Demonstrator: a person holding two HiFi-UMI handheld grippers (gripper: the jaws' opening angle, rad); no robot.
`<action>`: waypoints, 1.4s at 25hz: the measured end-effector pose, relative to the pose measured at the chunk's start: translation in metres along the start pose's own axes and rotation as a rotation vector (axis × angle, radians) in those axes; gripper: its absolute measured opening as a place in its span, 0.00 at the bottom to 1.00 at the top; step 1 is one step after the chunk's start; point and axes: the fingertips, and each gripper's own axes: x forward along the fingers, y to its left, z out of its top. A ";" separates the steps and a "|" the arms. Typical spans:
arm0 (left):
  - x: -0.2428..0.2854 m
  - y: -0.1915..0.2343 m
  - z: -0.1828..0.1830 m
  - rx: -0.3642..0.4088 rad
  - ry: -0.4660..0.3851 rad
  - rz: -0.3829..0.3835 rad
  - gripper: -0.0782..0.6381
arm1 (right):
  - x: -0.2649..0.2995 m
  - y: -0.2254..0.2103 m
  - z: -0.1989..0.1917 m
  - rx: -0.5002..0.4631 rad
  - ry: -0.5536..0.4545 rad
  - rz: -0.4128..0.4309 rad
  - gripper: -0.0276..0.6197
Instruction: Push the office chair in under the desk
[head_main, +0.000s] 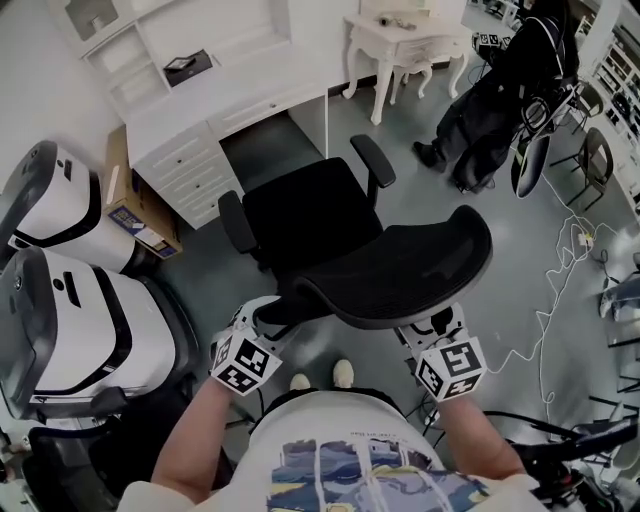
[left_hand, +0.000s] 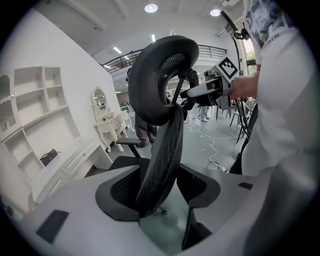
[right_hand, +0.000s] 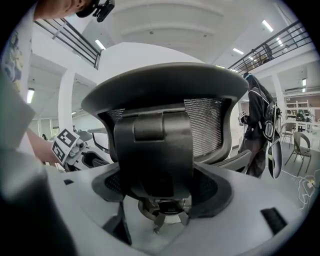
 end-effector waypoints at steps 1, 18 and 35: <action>0.001 0.003 0.000 -0.003 0.003 0.003 0.45 | 0.003 -0.001 0.001 -0.004 0.002 0.006 0.58; 0.026 0.045 0.014 -0.021 0.006 0.019 0.44 | 0.049 -0.026 0.026 -0.027 -0.008 0.039 0.58; 0.072 0.090 0.036 0.001 0.008 -0.026 0.41 | 0.112 -0.075 0.048 -0.038 -0.004 0.103 0.58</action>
